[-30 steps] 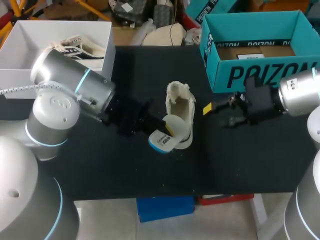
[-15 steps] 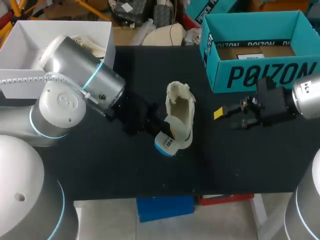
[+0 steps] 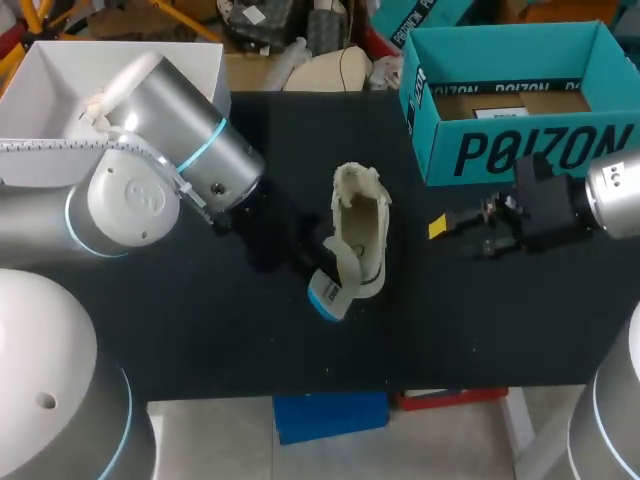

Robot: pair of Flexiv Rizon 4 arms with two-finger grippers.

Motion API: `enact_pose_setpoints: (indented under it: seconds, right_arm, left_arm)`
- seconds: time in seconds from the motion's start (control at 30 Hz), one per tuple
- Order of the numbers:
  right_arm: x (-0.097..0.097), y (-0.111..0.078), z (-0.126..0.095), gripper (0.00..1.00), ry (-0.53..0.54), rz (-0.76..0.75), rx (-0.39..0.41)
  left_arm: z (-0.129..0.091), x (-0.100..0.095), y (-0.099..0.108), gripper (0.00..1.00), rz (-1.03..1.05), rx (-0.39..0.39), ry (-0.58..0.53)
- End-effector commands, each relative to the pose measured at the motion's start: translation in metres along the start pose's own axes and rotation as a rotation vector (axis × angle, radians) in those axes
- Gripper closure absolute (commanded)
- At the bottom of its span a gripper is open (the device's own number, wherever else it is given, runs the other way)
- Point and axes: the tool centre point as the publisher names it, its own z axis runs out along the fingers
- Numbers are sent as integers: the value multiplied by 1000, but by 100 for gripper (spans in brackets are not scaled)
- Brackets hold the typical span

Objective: Take the shoe out of the shoebox, open the shoe tongue, remove and reinsert the insole, then place the shoe into the shoebox

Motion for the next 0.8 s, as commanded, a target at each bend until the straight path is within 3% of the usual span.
enact_pose_setpoints:
  seconds: [0.03, 0.8]
  right_arm:
    - [0, 0, -1, 0, -1, 1, 2]
    - [0, 0, -1, 0, -1, 1, 2]
  left_arm:
    - [17, -7, 15, 100, 12, 17, -11]
    - [45, -14, 86, 100, -31, 5, -88]
